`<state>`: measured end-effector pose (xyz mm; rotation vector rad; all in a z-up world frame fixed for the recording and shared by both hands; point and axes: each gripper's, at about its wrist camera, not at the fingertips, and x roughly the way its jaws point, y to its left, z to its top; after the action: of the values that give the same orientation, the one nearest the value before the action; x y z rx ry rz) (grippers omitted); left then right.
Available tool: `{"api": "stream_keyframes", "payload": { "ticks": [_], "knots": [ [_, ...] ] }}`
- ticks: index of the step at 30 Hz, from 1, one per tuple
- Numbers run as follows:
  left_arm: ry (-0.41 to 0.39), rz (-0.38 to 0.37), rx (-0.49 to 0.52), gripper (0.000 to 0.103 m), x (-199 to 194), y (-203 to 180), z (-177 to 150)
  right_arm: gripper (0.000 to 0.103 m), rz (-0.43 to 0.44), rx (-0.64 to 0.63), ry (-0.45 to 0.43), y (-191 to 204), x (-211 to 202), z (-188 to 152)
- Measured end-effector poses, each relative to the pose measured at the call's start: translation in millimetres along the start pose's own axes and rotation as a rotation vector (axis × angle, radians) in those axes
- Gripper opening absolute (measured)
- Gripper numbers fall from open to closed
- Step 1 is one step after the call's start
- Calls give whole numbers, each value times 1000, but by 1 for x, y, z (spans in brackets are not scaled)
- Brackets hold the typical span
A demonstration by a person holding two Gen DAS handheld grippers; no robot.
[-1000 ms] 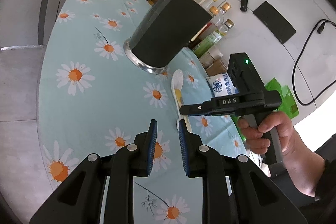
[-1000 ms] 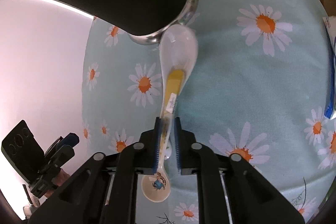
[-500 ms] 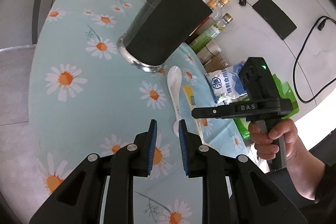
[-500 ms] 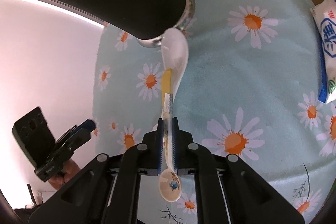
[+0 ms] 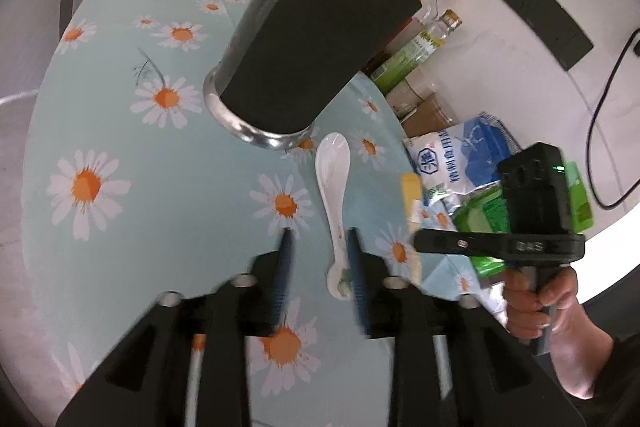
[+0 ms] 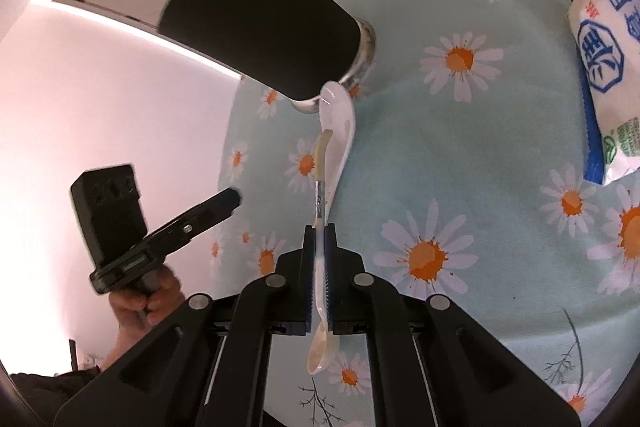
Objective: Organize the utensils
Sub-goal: 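Close the right tool on the handle of the yellow-handled spoon, then grasp the white ceramic spoon with the left tool while the right tool lifts its spoon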
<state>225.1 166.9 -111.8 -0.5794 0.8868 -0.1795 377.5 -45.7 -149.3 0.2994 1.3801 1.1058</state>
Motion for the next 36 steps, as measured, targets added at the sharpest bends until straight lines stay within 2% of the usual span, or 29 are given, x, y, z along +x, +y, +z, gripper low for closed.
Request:
{"api": "stream_keyframes", "payload": {
  "ticks": [5, 13, 23, 36],
  "knots": [
    [16, 36, 38, 33, 15, -12, 9, 5, 36, -43, -22, 1, -15, -3],
    [85, 101, 106, 33, 49, -25, 25, 5, 73, -109, -75, 10, -45, -6],
    [129, 154, 126, 33, 79, -30, 42, 5, 111, -128, -128, 4, -83, -8],
    [192, 201, 179, 32, 99, -37, 48, 5, 115, -126, -122, -10, -92, -4]
  ]
}}
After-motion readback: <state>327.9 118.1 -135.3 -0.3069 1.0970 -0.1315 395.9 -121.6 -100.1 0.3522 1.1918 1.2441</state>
